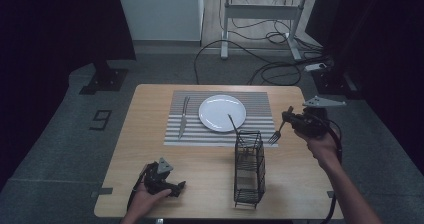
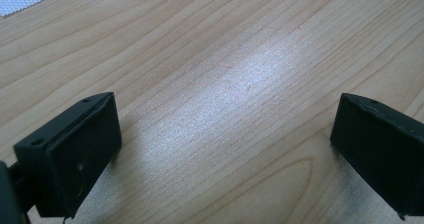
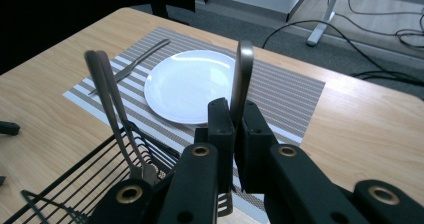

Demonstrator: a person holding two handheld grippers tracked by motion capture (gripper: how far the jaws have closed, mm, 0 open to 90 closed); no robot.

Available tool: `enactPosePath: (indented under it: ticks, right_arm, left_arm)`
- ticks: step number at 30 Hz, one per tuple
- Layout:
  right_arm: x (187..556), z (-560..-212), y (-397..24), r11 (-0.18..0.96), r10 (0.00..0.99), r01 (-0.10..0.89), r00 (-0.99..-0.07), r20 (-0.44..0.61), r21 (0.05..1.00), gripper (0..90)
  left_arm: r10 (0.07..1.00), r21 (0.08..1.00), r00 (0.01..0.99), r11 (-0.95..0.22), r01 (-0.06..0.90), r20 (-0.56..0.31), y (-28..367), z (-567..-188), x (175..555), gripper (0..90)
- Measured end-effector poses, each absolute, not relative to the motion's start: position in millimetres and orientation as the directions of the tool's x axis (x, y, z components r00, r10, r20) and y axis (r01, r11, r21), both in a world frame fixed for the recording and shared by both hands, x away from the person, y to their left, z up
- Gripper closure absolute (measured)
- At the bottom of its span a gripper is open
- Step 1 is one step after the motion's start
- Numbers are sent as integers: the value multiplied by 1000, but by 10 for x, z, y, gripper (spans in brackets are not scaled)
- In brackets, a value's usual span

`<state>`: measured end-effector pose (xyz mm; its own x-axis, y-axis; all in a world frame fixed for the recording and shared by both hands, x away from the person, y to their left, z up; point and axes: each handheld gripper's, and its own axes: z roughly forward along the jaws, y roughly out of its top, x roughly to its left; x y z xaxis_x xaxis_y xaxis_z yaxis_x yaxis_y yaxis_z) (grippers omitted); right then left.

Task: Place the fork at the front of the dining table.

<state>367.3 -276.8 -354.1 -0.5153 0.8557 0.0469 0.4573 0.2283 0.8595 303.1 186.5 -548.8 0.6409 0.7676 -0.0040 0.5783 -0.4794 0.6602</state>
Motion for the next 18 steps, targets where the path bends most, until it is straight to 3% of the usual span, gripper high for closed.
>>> enactPosePath:
  ticks: [18]
  right_arm:
    - [3901,-3776,-2677,223,867,492,-494,59,842,859]
  left_arm:
    - [768,660,641,-479,578,-4,1865,-5488,3031,0]
